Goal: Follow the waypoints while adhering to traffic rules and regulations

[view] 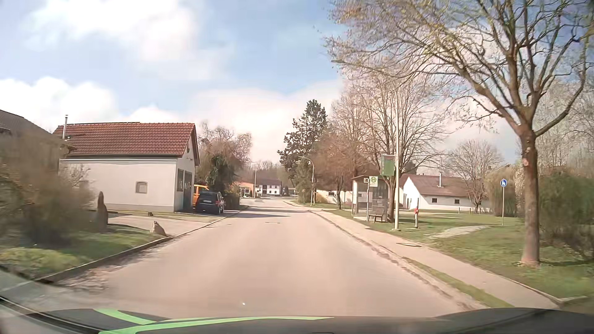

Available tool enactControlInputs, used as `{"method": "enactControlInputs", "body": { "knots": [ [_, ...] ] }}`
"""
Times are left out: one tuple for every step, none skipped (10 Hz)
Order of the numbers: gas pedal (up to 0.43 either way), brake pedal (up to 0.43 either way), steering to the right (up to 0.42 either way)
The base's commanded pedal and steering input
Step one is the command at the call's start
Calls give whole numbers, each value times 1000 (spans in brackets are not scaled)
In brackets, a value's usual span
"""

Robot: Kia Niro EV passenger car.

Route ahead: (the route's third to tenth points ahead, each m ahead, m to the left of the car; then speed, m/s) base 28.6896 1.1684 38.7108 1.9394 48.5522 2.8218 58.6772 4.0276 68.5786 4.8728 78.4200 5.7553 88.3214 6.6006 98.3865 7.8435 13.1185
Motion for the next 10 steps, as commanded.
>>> {"method": "enactControlInputs", "body": {
  "knots": [
    [240,0,1],
    [240,0,1],
    [240,0,1],
    [240,0,0],
    [240,0,-1],
    [240,0,-2],
    [240,0,-3],
    [228,0,-4],
    [228,0,-8],
    [220,0,-10]
  ]
}}
